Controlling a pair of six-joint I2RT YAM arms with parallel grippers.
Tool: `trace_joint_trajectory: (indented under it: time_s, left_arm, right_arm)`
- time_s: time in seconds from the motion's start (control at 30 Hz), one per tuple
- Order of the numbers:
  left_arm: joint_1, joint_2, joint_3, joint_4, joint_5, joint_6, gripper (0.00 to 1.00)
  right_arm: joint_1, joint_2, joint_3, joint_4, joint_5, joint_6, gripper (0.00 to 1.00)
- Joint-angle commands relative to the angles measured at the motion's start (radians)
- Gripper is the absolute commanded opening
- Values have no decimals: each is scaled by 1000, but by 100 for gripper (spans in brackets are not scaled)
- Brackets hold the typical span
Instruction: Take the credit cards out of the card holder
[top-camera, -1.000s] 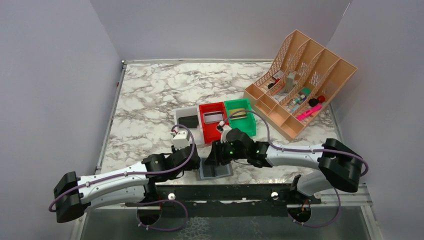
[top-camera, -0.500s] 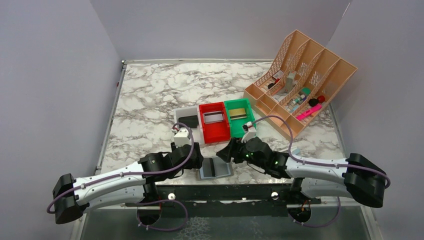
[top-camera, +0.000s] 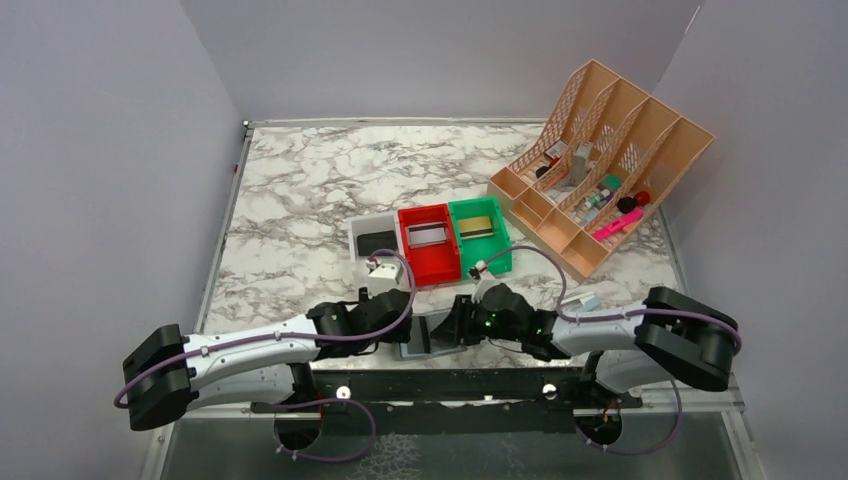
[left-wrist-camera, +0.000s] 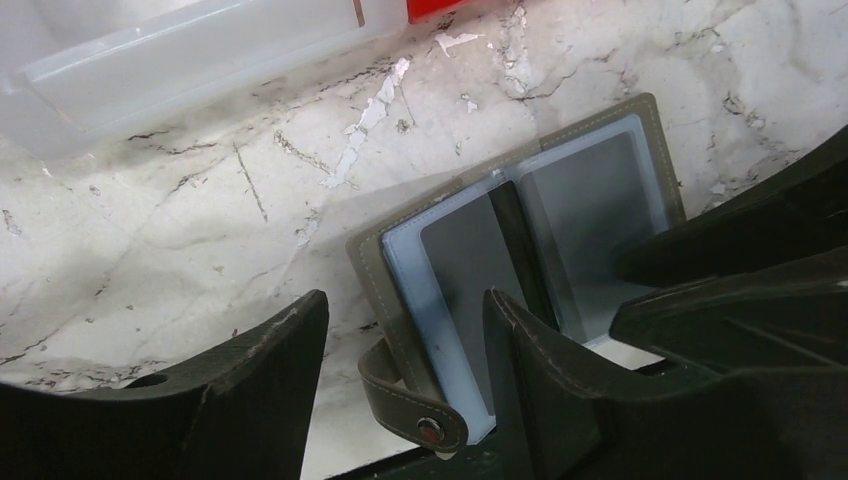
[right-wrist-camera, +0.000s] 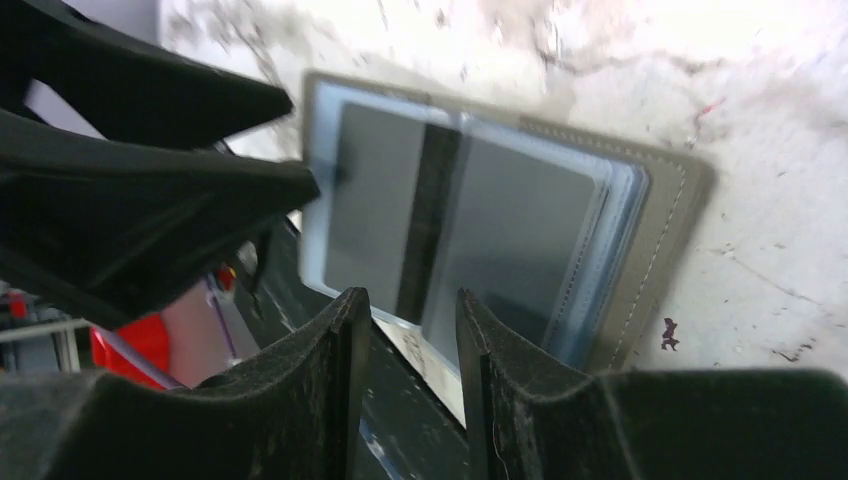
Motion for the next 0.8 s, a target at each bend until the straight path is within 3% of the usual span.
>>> trace_joint_trajectory:
  time_s: [0.0,0.13,0.33,0.77]
  left_arm:
    - [-2,31,-20,46,16,14,59]
    - [-2,35,-56,65,21,1,51]
    - [-2,26,-114,99,43,-16,39]
    - [-3,39,-177,152,68,-41,30]
  right_arm:
    - [6,112,74,75,-151,-30,41]
    - [7,184,85,122,-159,-8,41]
    - [7,216,120,41,-135,-11,40]
    - [23,247,196,-161,-17,-2,36]
